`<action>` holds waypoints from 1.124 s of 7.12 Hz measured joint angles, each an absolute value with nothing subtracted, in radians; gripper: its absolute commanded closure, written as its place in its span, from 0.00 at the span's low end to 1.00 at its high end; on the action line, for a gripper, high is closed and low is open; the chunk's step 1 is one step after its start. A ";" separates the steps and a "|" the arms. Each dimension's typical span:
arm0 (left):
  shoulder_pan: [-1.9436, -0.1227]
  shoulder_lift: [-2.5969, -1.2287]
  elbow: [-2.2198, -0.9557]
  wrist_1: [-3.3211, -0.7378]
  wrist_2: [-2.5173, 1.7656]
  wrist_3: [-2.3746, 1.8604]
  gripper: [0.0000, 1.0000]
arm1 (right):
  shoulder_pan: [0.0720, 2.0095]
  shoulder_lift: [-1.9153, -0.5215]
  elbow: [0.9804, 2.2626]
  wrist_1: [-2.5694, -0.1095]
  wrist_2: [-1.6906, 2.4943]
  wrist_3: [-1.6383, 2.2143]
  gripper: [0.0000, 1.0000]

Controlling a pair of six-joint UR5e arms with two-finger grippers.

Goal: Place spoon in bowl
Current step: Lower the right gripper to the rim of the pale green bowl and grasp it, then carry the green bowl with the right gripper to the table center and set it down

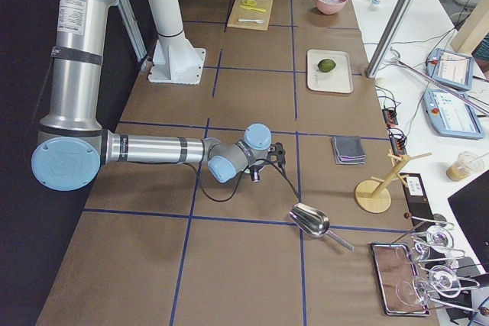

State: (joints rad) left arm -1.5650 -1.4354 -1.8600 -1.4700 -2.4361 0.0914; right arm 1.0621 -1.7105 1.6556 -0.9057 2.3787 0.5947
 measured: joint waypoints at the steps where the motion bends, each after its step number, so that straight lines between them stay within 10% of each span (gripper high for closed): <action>1: -1.566 -1.433 -1.865 -1.473 -2.437 0.094 0.00 | 1.056 -1.675 1.703 -0.910 2.413 0.695 1.00; 8: -1.544 -1.428 -1.879 -1.480 -2.438 0.093 0.00 | 0.578 -1.066 1.670 -1.151 2.068 1.478 1.00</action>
